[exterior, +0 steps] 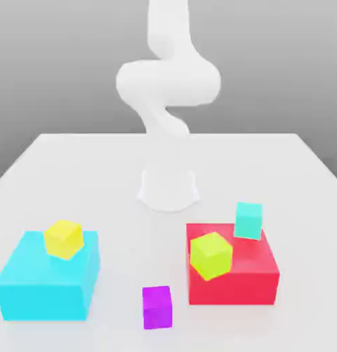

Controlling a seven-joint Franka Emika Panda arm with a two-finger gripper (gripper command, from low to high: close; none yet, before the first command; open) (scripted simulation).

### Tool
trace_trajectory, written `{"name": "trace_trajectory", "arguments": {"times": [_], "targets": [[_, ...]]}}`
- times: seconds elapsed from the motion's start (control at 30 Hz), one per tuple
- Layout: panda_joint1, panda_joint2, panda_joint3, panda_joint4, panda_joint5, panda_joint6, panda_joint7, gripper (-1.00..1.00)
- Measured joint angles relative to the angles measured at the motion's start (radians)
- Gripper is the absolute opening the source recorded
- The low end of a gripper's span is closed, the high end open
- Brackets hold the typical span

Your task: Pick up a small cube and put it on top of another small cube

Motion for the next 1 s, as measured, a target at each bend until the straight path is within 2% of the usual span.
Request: {"name": "trace_trajectory", "arguments": {"times": [0.3, 0.53, 0.77, 0.93, 1.0], "targets": [[-0.075, 0.274, 0.062, -0.105, 0.089, 0.14, 0.348, 0.0], [-0.138, 0.482, 0.129, -0.185, 0.106, 0.249, 0.65, 0.0], [-0.177, 0.691, 0.157, -0.267, 0.037, 0.363, 1.014, 0.0], [-0.149, 0.841, 0.105, -0.321, -0.06, 0.446, 1.297, 0.0], [-0.131, 0.91, 0.081, -0.318, -0.089, 0.497, 1.344, 0.0]]}}
